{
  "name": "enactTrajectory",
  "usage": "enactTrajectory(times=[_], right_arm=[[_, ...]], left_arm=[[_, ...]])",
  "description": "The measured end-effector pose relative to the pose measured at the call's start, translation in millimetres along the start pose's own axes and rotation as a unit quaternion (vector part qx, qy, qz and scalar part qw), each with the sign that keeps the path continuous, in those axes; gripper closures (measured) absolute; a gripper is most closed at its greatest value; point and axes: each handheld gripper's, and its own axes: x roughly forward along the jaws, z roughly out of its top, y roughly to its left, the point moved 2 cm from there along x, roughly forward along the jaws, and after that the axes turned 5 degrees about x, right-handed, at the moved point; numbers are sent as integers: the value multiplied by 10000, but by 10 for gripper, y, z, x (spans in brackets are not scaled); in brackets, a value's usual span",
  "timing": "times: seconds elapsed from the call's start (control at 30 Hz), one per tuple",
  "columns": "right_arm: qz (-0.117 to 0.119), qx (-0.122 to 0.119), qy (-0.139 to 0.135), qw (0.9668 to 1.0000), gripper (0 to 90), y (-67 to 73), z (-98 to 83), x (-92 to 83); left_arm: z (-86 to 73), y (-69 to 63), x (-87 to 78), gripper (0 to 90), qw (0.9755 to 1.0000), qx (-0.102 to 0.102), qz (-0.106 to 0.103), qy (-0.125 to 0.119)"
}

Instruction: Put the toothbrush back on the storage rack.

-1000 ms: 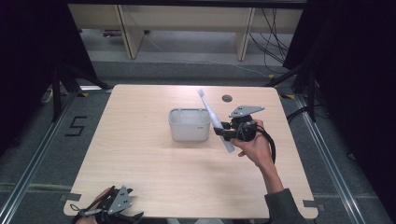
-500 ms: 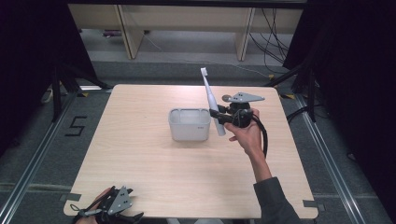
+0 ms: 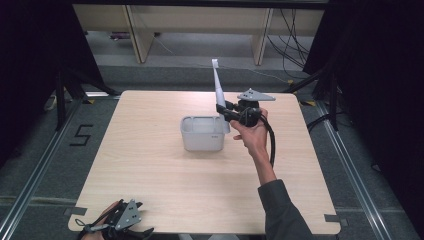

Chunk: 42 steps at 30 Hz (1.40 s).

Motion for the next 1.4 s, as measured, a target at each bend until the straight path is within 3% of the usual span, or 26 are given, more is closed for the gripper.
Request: enactTrajectory(times=[0.3,0.33,0.4,0.53,0.57,0.6,0.73,0.8,0.87,0.97,1.0,1.07,1.1,1.27,1.4], right_arm=[[-72,95,-156,9998,664,4,40,179],[-76,180,-132,9997,665,8,36,195],[-74,247,-125,9996,664,6,21,235],[-135,123,-183,9997,664,-10,3,302],[-184,96,-158,9997,664,-14,0,313],[-163,141,-135,9997,664,-17,-3,324],[-223,265,-177,9992,664,-48,-25,353],[-228,217,-154,9994,664,-64,-40,365],[-230,279,-204,9991,663,-74,-62,378],[-235,344,-179,9990,663,-91,-97,393],[-244,246,-179,9992,663,-106,-107,403],[-288,304,-179,9990,663,-107,-133,414],[-292,302,-182,9990,662,-116,-144,417],[-276,432,-206,9985,662,-142,-209,430],[-258,391,-175,9987,661,-156,-261,430]], left_arm=[[2,7,-4,158,10000,14,20,-11],[-2,-6,-3,158,10000,-62,-2,25],[-3,-7,-3,158,10000,-21,-2,23],[-3,-19,1,158,10000,-81,-25,27],[-2,-10,-2,158,10000,14,-30,37],[-4,-18,2,158,10000,-55,-39,19],[1,-14,-1,158,10000,-19,-33,6],[-3,-11,-1,158,10000,11,-34,42],[-2,-20,3,158,10000,-86,-49,16],[-3,-14,-1,158,10000,19,-45,49],[-4,-16,4,158,10000,-9,-48,33],[-4,-21,7,158,9999,-81,-57,35],[0,-12,1,158,10000,16,-43,33],[-3,-14,5,157,10000,-8,-55,44],[-6,-10,7,158,10000,17,-43,63]])
